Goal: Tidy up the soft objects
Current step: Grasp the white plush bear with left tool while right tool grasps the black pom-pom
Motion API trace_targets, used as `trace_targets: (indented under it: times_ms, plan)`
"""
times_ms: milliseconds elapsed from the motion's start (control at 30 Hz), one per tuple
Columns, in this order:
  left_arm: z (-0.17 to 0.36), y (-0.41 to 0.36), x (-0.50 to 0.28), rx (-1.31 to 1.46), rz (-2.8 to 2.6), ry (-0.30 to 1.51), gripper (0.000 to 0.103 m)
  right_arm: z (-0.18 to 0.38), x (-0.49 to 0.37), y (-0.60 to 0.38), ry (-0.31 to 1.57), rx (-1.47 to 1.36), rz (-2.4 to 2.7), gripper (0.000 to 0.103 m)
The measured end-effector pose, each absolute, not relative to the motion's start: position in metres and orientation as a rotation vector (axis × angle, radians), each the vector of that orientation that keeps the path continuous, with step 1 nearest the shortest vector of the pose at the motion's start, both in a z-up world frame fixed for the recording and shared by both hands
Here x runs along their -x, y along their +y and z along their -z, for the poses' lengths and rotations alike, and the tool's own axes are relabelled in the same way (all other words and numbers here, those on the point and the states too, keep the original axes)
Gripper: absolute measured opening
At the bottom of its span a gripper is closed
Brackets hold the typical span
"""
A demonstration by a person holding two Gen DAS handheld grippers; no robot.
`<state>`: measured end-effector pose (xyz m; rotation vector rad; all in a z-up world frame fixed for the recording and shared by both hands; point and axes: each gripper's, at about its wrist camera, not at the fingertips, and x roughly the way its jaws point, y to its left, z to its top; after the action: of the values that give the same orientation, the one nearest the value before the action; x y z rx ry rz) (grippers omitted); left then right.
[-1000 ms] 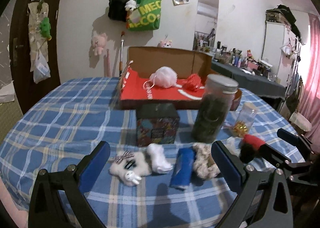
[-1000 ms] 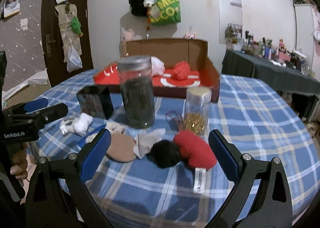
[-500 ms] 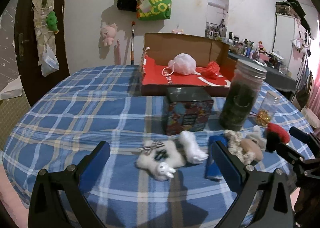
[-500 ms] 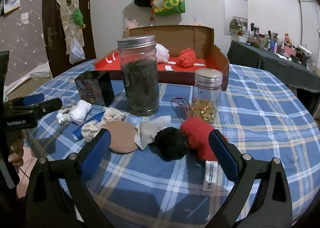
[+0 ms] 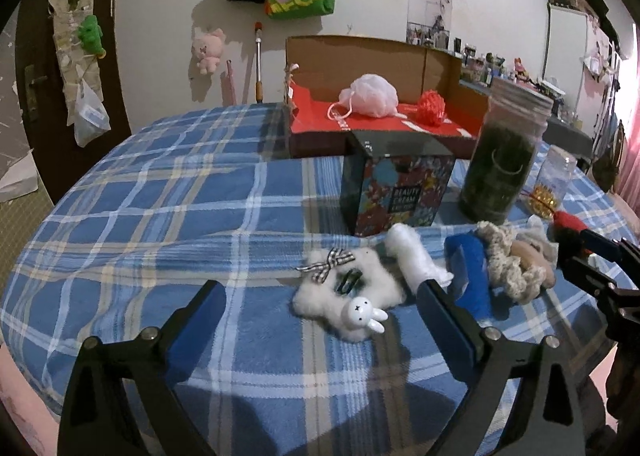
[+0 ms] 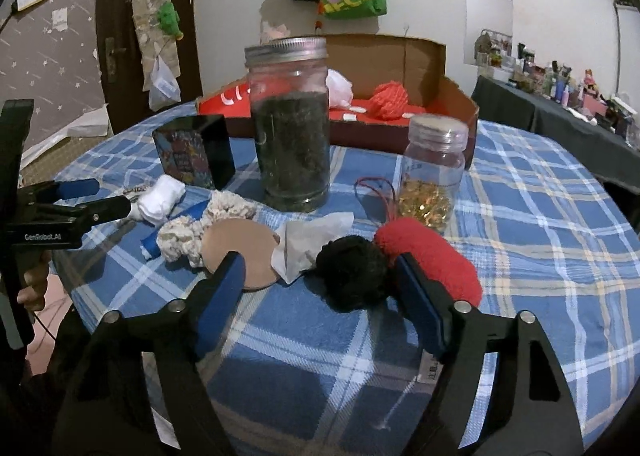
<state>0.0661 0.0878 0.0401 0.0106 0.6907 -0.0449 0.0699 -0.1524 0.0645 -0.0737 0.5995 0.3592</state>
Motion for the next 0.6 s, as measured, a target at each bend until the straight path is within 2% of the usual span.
trace_targets:
  times_ms: [67, 367, 400, 433, 467, 500, 533, 600]
  plan:
    - [-0.038, 0.087, -0.069, -0.018, 0.046, 0.701, 0.098, -0.062, -0.072, -0.153, 0.605, 0.080, -0.353, 0.064]
    - [-0.029, 0.088, -0.084, -0.038, 0.060, 0.742, 0.090, -0.059, -0.076, -0.151, 0.591, 0.164, -0.321, 0.048]
    - [-0.028, 0.087, -0.085, -0.043, 0.074, 0.743, 0.085, -0.058, -0.076, -0.150, 0.587, 0.178, -0.318, 0.042]
    - [-0.027, 0.086, -0.085, -0.042, 0.098, 0.740, 0.073, -0.057, -0.075, -0.149, 0.585, 0.190, -0.316, 0.033]
    - [-0.026, 0.085, -0.085, -0.041, 0.124, 0.732, 0.068, -0.056, -0.075, -0.148, 0.582, 0.206, -0.312, 0.029]
    - [-0.027, 0.083, -0.084, -0.045, 0.151, 0.721, 0.053, -0.055, -0.075, -0.149, 0.580, 0.211, -0.307, 0.028]
    - [-0.028, 0.082, -0.083, -0.045, 0.163, 0.719, 0.048, -0.055, -0.076, -0.151, 0.579, 0.201, -0.315, 0.026]
    - [-0.031, 0.081, -0.082, -0.030, 0.169, 0.712, 0.047, -0.059, -0.075, -0.157, 0.573, 0.157, -0.330, 0.026]
